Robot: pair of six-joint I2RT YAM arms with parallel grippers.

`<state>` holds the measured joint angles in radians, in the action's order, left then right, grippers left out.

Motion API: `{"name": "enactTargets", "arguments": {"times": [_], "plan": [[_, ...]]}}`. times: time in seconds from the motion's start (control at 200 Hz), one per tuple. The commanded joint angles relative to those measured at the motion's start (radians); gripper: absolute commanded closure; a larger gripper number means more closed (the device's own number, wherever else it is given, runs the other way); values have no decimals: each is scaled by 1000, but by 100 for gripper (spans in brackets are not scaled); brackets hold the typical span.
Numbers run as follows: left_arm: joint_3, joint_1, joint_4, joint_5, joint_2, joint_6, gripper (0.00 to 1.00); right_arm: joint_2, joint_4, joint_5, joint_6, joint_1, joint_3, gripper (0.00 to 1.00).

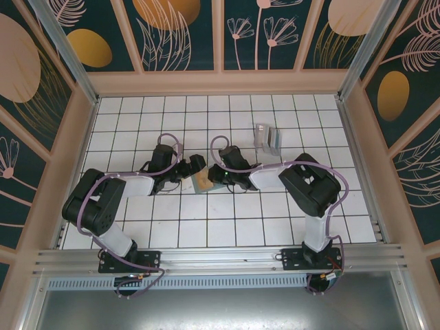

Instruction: Put the credit cards into the card holder

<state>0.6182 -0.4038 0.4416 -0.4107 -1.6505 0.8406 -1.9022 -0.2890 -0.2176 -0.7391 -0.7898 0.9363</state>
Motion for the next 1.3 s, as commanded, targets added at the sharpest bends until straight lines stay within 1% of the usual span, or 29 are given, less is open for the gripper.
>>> {"name": "enactTargets", "arguments": {"times": [0.0,0.235,0.44,0.505,0.52,0.566,0.666,0.811,0.896,0.966,0.996,1.061,1.176,1.296], "plan": [[-26,-4,-12,-14,-77,15,1,-14,-26,-33,-15,-28,15,89],[-24,-4,-8,-20,-78,19,1,-24,-75,-74,-31,-40,13,87],[-26,-5,-11,-27,-69,19,1,1,-68,-61,-20,-35,2,82],[-9,-3,-56,-21,-69,-10,1,19,-43,-39,-5,-36,-1,80],[-3,-3,-69,-17,-43,-19,1,26,-37,-33,-1,-35,-4,80],[11,-1,-111,-9,-27,-40,1,46,-20,-19,8,-32,-12,79],[19,10,-166,7,24,-72,1,97,49,-10,25,-23,-11,76],[28,34,-246,25,83,-108,1,174,165,62,40,-16,-21,70],[10,35,-278,59,120,-104,1,216,210,85,61,-1,-35,66],[-4,37,-316,95,147,-97,1,244,260,132,81,10,-42,64],[-10,37,-328,108,159,-91,1,253,286,159,89,16,-41,60],[-42,37,-329,121,187,-66,1,255,347,197,117,23,-28,56],[-96,40,-286,87,205,-26,1,219,460,265,178,21,18,54],[-108,43,-263,7,172,-22,1,178,543,306,277,25,58,59]]}}
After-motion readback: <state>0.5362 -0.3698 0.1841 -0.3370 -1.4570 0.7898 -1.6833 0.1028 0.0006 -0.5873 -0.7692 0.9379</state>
